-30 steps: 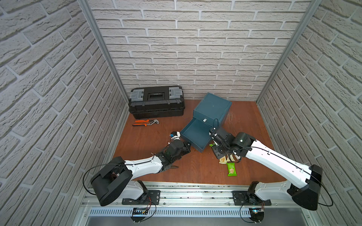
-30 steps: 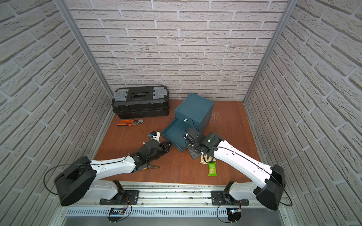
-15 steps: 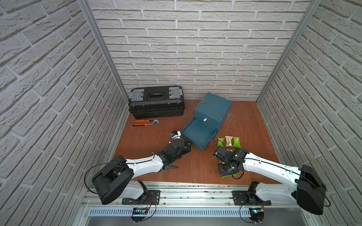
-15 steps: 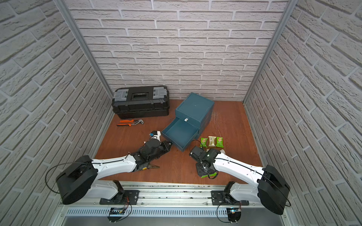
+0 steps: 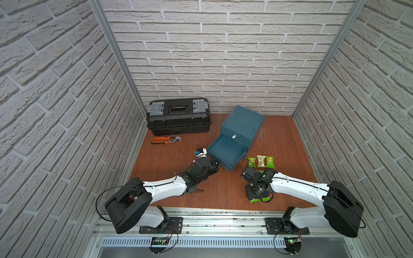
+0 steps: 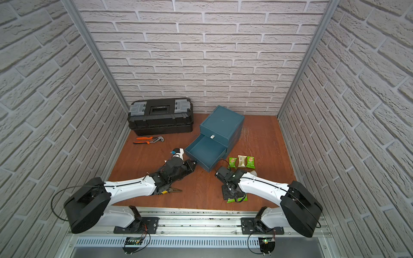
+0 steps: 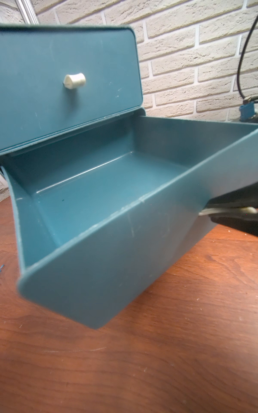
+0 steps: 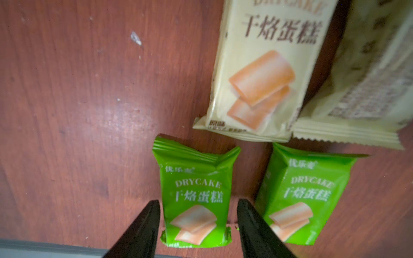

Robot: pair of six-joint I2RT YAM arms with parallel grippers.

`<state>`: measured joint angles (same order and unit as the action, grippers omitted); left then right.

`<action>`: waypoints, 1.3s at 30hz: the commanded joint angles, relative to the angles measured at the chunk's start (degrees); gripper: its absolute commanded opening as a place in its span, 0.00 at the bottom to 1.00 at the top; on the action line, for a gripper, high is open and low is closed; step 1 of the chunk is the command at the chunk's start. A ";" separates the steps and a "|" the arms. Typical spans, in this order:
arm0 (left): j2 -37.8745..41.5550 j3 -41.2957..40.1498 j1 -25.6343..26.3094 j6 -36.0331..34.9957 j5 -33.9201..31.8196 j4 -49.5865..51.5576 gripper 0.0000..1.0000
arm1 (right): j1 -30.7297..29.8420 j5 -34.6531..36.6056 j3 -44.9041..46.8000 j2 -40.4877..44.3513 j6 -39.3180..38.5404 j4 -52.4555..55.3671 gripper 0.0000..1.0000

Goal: Take the cookies out of the drawer
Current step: Place the cookie at the center of the board.

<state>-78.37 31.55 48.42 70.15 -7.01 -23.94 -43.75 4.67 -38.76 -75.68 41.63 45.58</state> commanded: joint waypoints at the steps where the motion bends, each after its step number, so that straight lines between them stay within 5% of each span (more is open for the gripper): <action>1: -0.44 1.32 -0.61 -1.05 -0.22 -1.72 0.00 | 0.32 1.53 -0.06 4.02 0.37 1.37 0.63; 10: -0.18 1.29 -0.56 -1.19 0.06 -1.37 0.00 | 2.67 12.18 -17.92 16.68 -11.69 8.69 0.59; 18: -0.42 1.91 -0.61 -1.07 0.25 -1.46 0.00 | 16.47 7.82 -38.82 4.47 -27.01 3.84 0.61; 26: -0.75 2.82 -0.43 -0.65 -0.27 -1.70 0.00 | 21.66 7.22 -55.34 -11.71 -32.46 2.69 0.59; 39: -5.15 7.75 -0.51 -1.22 0.26 -3.97 0.00 | 25.73 7.28 -56.54 -18.58 -33.78 3.48 0.52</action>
<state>-82.26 37.45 48.38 70.06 -6.57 -23.97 -17.76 11.73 -96.07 -95.18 9.34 49.12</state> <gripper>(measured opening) 0.079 0.522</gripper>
